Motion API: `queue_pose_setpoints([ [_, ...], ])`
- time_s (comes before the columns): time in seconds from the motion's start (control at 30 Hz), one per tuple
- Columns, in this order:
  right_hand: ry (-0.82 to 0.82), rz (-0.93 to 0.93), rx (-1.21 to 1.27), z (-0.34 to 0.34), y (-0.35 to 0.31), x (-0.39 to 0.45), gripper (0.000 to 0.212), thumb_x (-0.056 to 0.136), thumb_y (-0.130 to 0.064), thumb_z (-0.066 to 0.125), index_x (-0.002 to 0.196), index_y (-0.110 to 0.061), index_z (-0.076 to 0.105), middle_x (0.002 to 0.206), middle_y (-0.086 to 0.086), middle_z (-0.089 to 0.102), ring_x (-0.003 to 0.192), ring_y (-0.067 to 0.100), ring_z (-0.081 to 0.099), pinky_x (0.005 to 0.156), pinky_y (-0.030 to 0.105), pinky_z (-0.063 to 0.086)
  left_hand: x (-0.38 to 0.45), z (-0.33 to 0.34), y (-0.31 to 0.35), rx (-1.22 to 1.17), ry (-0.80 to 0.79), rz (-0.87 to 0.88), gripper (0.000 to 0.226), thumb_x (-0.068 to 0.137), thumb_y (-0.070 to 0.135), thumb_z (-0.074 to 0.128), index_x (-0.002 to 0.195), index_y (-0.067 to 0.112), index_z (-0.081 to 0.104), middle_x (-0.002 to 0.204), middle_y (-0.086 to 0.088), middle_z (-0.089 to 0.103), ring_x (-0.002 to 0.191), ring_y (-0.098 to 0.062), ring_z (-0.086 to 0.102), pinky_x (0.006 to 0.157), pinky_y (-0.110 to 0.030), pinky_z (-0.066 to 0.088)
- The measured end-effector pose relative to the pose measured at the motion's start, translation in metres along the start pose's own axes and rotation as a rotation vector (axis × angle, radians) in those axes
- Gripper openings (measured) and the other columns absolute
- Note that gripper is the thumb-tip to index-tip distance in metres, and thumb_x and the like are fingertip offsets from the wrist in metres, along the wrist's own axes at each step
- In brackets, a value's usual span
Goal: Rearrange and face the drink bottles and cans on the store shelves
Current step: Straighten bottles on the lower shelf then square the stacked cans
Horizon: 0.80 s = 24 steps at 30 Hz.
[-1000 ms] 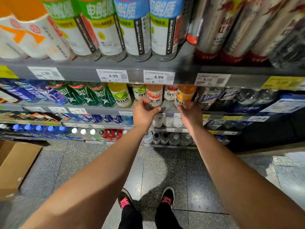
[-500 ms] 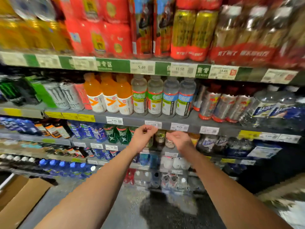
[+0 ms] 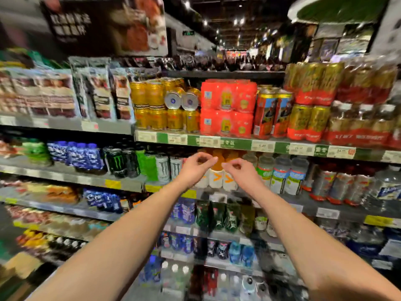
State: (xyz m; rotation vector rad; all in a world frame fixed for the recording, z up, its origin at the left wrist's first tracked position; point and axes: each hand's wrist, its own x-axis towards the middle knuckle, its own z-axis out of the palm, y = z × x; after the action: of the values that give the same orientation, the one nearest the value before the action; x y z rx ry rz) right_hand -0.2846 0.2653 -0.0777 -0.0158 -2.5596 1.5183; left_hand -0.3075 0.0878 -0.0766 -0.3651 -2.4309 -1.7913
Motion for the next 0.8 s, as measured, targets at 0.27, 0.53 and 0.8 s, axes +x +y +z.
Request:
queue_pose_setpoints([
  [0.27,-0.016,-0.344,-0.097,-0.001,-0.101,0.052,0.026,0.089,-0.042,0.070,0.104,-0.020,0.069,0.105,-0.004,0.068,0.099,0.014,0.062,0.084,0.029,0.045,0.045,-0.081,0.058,0.077,0.021,0.146,0.024,0.089,0.043,0.073,0.101,0.022,0.070,0.102,0.002,0.072,0.093,-0.013,0.065,0.081,-0.038,0.056],
  [0.53,-0.051,-0.477,-0.195,-0.016,-0.169,0.106,0.036,0.082,-0.037,0.079,0.108,-0.017,0.064,0.109,0.001,0.067,0.102,0.018,0.062,0.093,0.035,0.049,0.095,-0.141,0.115,0.345,-0.044,0.293,0.040,0.077,0.028,0.086,0.111,0.015,0.069,0.105,0.003,0.070,0.099,-0.022,0.069,0.088,-0.037,0.056],
  [0.8,-0.038,-0.576,-0.405,-0.003,-0.207,0.165,0.048,0.074,-0.042,0.084,0.111,-0.018,0.065,0.108,-0.001,0.068,0.102,0.018,0.063,0.090,0.034,0.050,0.164,-0.200,0.134,0.535,-0.079,0.397,0.046,0.069,0.034,0.091,0.108,0.025,0.068,0.112,0.004,0.069,0.106,-0.012,0.064,0.091,-0.028,0.051],
])
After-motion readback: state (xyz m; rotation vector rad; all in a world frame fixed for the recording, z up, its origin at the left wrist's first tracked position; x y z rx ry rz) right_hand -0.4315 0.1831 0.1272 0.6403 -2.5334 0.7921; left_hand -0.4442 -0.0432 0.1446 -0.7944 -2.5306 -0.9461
